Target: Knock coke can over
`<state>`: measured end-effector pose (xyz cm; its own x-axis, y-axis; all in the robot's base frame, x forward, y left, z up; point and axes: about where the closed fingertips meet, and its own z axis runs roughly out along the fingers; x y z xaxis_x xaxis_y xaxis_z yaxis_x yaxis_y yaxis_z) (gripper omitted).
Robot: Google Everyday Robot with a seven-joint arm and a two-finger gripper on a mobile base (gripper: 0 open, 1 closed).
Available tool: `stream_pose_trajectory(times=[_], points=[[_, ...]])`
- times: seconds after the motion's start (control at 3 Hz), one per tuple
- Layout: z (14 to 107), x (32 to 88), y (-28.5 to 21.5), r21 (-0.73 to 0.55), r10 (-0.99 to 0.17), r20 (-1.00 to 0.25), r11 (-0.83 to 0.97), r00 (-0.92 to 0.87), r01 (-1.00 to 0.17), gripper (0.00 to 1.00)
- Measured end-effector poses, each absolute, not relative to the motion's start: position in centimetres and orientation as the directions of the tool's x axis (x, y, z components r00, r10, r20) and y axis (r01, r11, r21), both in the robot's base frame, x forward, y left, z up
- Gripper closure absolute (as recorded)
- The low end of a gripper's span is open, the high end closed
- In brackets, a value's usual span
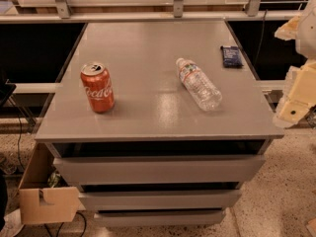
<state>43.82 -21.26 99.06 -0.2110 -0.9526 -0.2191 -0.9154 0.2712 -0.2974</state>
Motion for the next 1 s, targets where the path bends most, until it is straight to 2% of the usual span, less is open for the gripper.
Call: stream_pose_trajectory(times=[0.67,1.0], points=[[99.5,44.4,-21.0,-0.299,-0.939,-0.267,0.292,-0.214,-0.908,0.0],[100.5,46.6,-18.8,-0.29,-0.897,-0.396,0.326,-0.197,-0.9,0.0]])
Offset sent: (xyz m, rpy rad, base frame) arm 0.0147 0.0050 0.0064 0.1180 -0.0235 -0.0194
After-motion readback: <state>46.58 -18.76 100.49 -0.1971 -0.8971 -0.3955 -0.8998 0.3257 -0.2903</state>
